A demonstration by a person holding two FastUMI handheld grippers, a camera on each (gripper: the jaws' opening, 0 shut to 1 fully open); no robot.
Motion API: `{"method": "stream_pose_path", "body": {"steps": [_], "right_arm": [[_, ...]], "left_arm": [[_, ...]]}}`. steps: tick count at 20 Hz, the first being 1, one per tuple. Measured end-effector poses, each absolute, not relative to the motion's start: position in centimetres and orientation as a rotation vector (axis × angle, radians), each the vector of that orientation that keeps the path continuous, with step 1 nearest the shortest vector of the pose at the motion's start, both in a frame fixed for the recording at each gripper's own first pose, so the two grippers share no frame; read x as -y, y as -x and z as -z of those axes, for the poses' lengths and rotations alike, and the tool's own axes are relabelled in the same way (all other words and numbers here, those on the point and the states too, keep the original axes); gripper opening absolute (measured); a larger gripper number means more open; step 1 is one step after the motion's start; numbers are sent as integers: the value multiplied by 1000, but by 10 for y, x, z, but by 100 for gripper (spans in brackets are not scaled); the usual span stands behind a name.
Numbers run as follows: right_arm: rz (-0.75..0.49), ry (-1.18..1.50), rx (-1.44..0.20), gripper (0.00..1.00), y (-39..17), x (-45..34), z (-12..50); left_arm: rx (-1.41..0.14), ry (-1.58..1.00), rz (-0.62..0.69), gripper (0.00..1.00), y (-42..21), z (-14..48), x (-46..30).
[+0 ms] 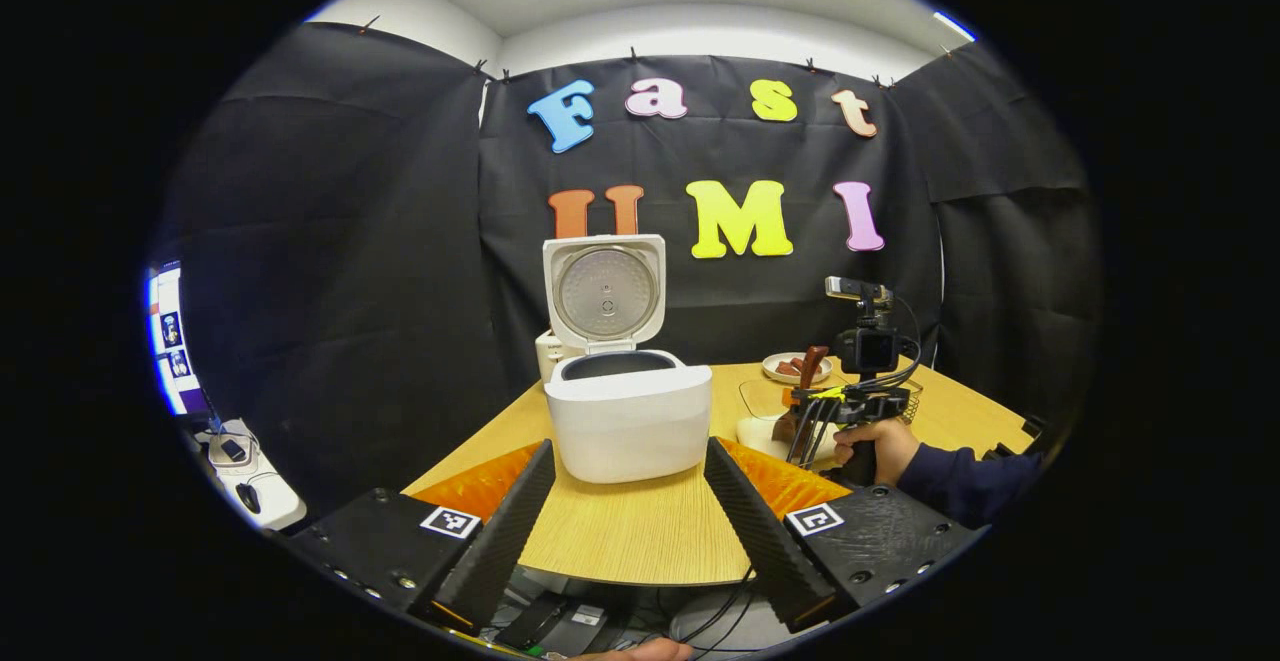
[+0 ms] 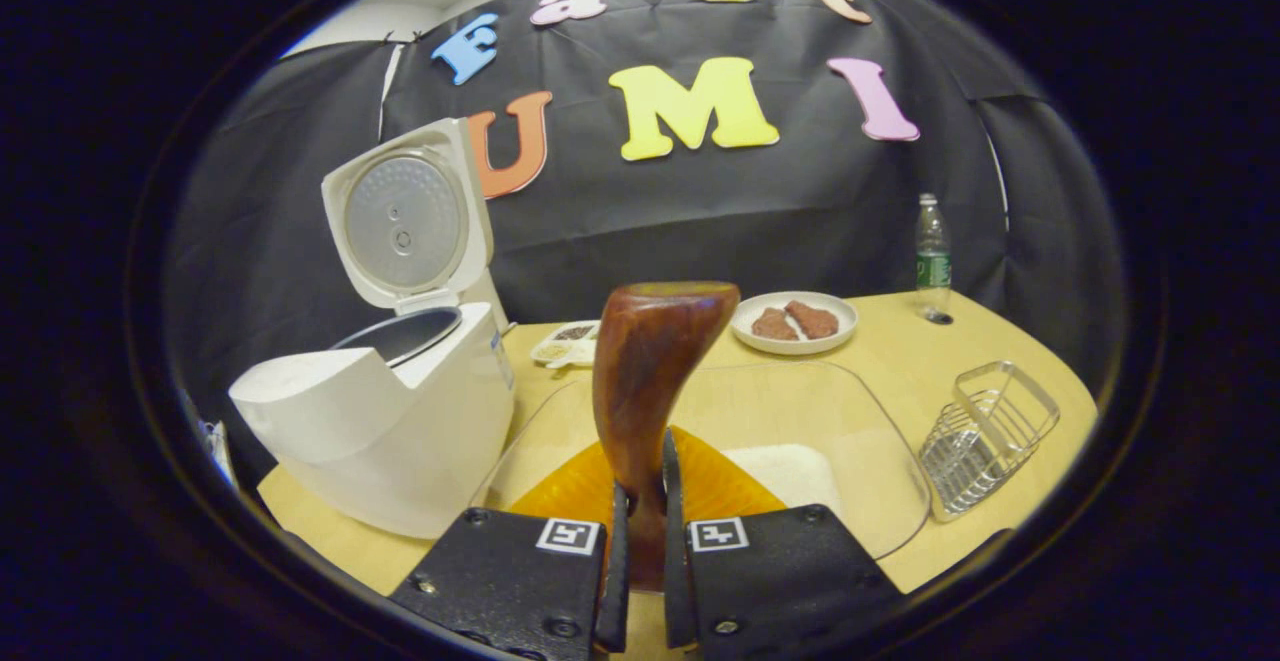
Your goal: Close the left gripper, press the button to open the rice cooker; take a wooden spoon from the chopstick holder with the right hand, scoop a spoonful of rice and pour it into the rice cooker, then put the wooden spoon back into the chopstick holder.
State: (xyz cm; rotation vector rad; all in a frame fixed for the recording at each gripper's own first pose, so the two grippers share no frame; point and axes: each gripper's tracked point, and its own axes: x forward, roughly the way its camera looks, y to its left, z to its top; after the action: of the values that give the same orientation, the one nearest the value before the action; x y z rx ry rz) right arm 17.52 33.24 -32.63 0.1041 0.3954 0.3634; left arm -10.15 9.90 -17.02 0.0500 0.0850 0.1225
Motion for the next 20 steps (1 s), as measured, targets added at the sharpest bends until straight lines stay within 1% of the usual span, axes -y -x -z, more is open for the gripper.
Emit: {"method": "stream_pose_path", "body": {"steps": [5,7,13,17,18,19,20], "right_arm": [[-463,-312,-561,20,-178,-343,328],[-504,-417,-586,19,-178,-344,320],[-510,-599,-559,19,-185,-321,298],[-439,-670,-519,19,-196,-285,289],[-432,-698,-512,17,-198,-280,286],[-437,-741,-508,19,-199,-276,281],[-446,-785,-509,19,-199,-273,278]], "left_arm": [[-99,-43,-119,95,99,175,-100],[-101,-43,-121,96,99,174,-101],[-102,-38,-116,95,99,175,-98],[-101,-37,-111,95,98,174,-95],[-102,-36,-109,95,98,175,-94],[-106,-35,-108,95,97,175,-93],[-108,-35,-104,95,97,176,-92]]}}
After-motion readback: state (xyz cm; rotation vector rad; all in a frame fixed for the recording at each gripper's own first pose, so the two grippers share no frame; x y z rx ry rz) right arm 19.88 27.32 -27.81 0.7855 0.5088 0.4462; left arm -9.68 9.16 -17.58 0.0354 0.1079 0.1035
